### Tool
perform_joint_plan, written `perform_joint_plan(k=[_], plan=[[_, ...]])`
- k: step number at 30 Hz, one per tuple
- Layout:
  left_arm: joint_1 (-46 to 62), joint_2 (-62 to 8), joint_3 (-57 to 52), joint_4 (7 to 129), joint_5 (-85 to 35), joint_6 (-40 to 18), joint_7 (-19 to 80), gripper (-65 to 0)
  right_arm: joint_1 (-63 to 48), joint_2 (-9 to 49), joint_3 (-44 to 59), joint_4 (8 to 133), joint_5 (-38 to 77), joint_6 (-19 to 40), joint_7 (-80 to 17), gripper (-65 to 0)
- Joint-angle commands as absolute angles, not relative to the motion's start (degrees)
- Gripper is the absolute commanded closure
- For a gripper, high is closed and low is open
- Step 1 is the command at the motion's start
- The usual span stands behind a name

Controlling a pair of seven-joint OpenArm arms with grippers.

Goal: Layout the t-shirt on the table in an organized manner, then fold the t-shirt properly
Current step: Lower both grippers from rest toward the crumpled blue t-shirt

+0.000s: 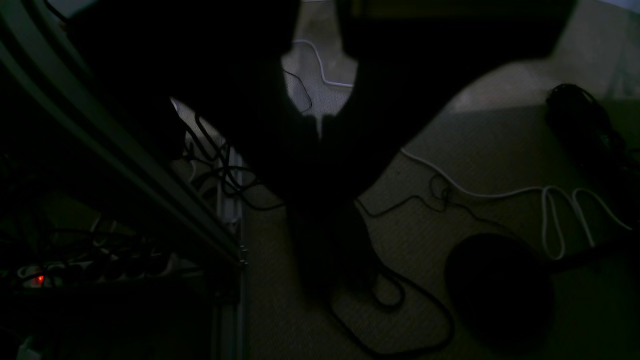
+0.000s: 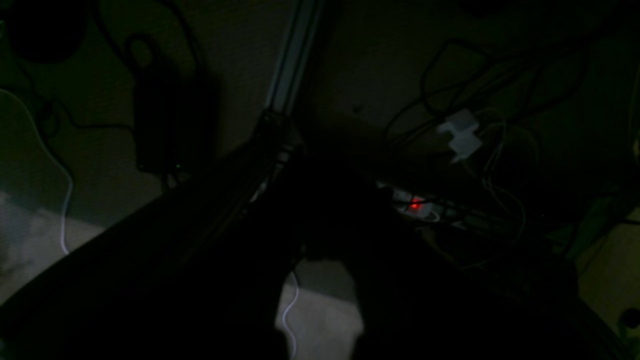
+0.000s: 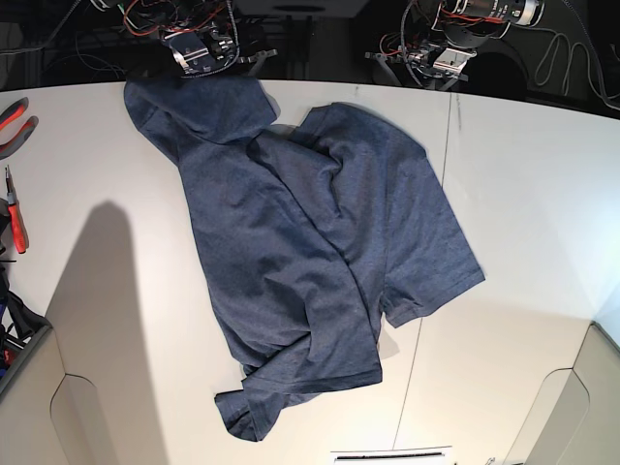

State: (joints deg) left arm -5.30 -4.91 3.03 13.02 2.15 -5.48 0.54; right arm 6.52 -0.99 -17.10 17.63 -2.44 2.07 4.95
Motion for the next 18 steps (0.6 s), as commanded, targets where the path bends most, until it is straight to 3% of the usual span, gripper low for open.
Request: perform_joint_plan(k=[1,14,18], plan=[[-5.9,-5.1,3.0,13.5,2.3,-5.8,-0.2,0.0,7.1,-1.3,-17.0,18.2,-2.6,1.7,6.0,0.0],[-2.7,-5.5,3.0,13.5,-0.9,-5.9,0.0,0.0,5.8,-1.3,-17.0,18.2,-2.7,1.7,6.0,0.0],[-0.6,-6.4,3.0,13.8,-1.5,-8.5,0.0,0.0,4.0,-1.3,-17.0,18.2,-2.7,1.7,6.0,0.0]])
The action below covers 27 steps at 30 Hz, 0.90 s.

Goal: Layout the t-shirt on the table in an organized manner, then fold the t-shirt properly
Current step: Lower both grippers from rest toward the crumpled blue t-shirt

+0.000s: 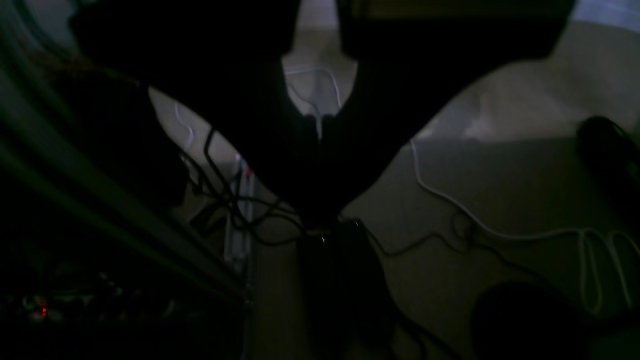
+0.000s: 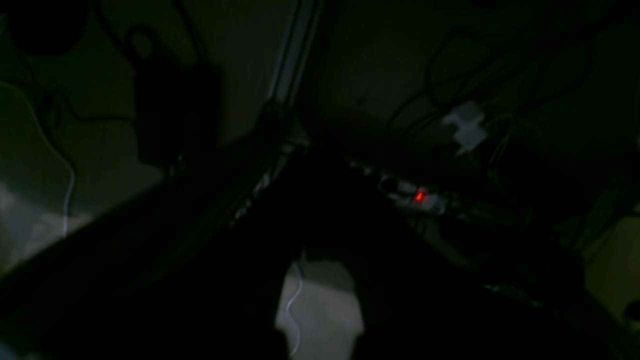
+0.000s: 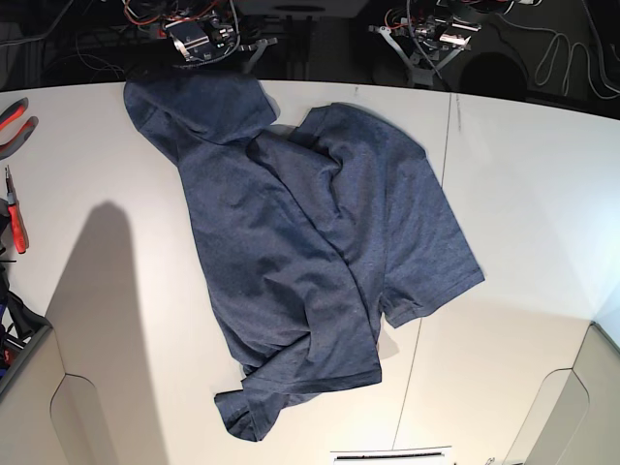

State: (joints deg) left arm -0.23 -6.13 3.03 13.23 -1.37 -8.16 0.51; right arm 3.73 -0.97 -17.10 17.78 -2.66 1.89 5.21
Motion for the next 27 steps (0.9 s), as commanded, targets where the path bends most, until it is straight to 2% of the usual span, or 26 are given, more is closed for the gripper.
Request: perform_joint_plan(k=[1,7,14,27], plan=[[0.1,-6.6,3.0,14.1,-1.5,-9.3,0.0,0.0,3.3,-1.3,-17.0,18.2,-2.7,1.7,6.0,0.0],[6.0,-7.9,3.0,19.2,-6.9,-10.3,1.8,0.0,-2.0,-1.2,-17.0,20.0,-6.6,0.5,6.0,0.0],[16.1,-10.0,3.0,31.4,-8.9,-10.3,2.0,0.0,-10.3,0.3,-17.0,27.1,-6.7,0.2,6.0,0.0],[32.7,-16.4,2.9,54.5,-12.7,-10.3,3.8,0.0,-25.8,8.2,-14.2,47.8,-6.7,0.1,6.0,0.0]])
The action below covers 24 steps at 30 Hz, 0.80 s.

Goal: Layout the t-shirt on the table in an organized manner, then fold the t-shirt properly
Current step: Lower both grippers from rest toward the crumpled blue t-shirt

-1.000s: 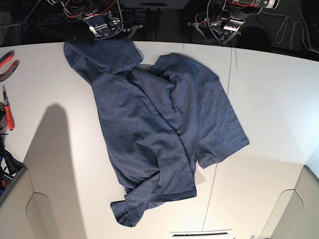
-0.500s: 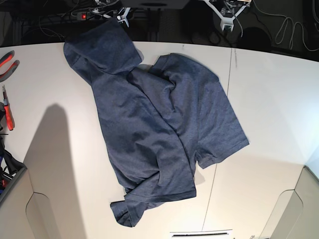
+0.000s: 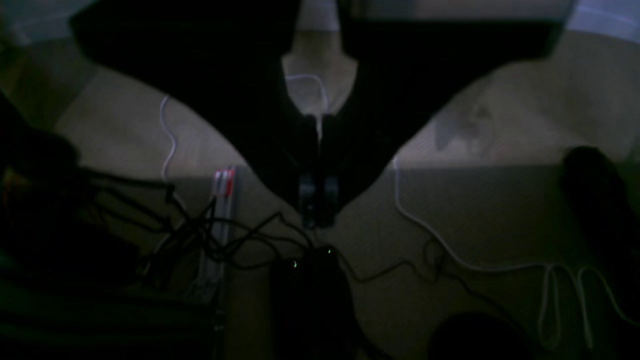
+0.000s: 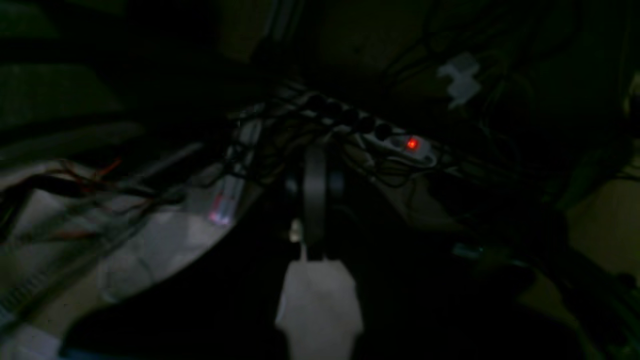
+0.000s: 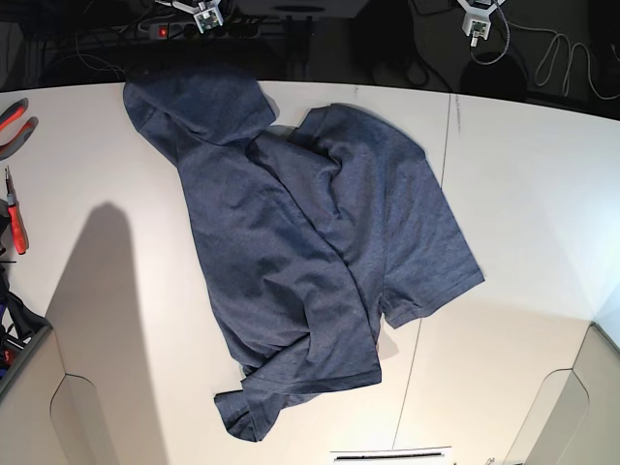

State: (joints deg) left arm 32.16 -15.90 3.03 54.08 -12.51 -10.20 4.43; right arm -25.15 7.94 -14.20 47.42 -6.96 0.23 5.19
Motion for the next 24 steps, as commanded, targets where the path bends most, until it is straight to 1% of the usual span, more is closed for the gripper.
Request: perform_joint_plan(k=[1,8,13,19,24], plan=[[33.9,-16.9,2.9,56.4,-12.7,-10.3,4.2,0.0,-27.2,8.8,-13.0,49.6,-6.6,0.1,6.0,0.0],[42.5,-20.0,2.9,71.9,-12.7,-10.3,6.8,0.0,-37.5,12.9,-5.0,65.1,-6.5,0.2,6.0,0.0],[48.4,-21.3,2.9,86.3,-12.7,-10.3,12.5,0.0,-45.7,15.6,-1.9,78.1,-6.4,0.2,6.0,0.0],[54.6,-23.7,2.5,103.5,-12.6,-10.3,17.5,0.0,-54.1,16.5,-0.2,94.7,-6.4,0.2,4.2,0.0],[57.0,-26.4,2.5,114.2,-12.6,-10.3,19.8,0.0,-57.9,16.5,-0.2,105.4,-6.4,0.2,2.5,0.0]])
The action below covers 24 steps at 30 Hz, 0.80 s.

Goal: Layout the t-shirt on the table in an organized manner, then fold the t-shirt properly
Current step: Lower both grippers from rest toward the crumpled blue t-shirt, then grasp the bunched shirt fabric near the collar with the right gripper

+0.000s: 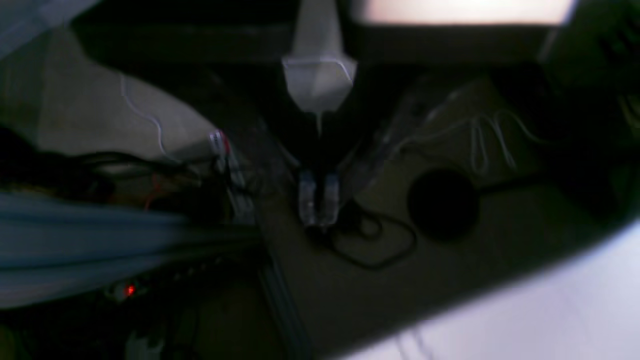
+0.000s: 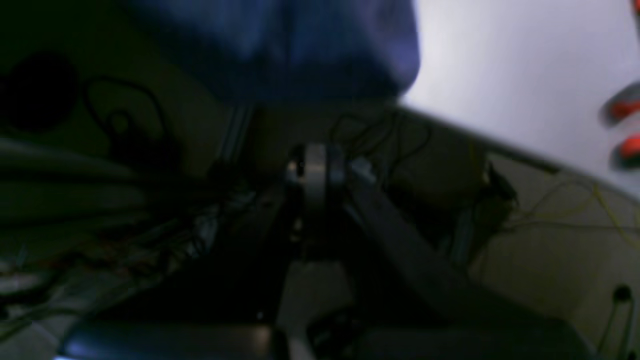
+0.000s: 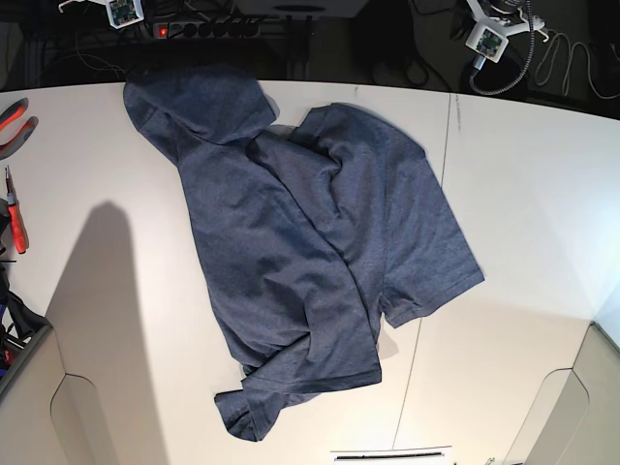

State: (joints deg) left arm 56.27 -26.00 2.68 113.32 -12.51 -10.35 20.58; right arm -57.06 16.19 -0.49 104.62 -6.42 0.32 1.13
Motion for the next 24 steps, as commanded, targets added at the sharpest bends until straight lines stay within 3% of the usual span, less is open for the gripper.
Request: perform_joint_plan(k=[1,16,24], plan=[[57.0,-26.8,2.5,115.8,-12.6,-10.3,20.3,0.0,-58.0,16.5,-0.2,107.1,-6.4,0.2,2.4,0.0],[48.3,-27.6,2.5,121.9,-7.9,-10.0,16.4,0.0,-46.3,15.7,-0.5,112.5,-6.4,0.2,2.3,0.0],[44.1,-27.6,2.5,121.9,-7.9,-5.6,13.5,0.0,-40.5,13.3,-0.9,112.3,-5.9,2.0,-0.1,0.0]])
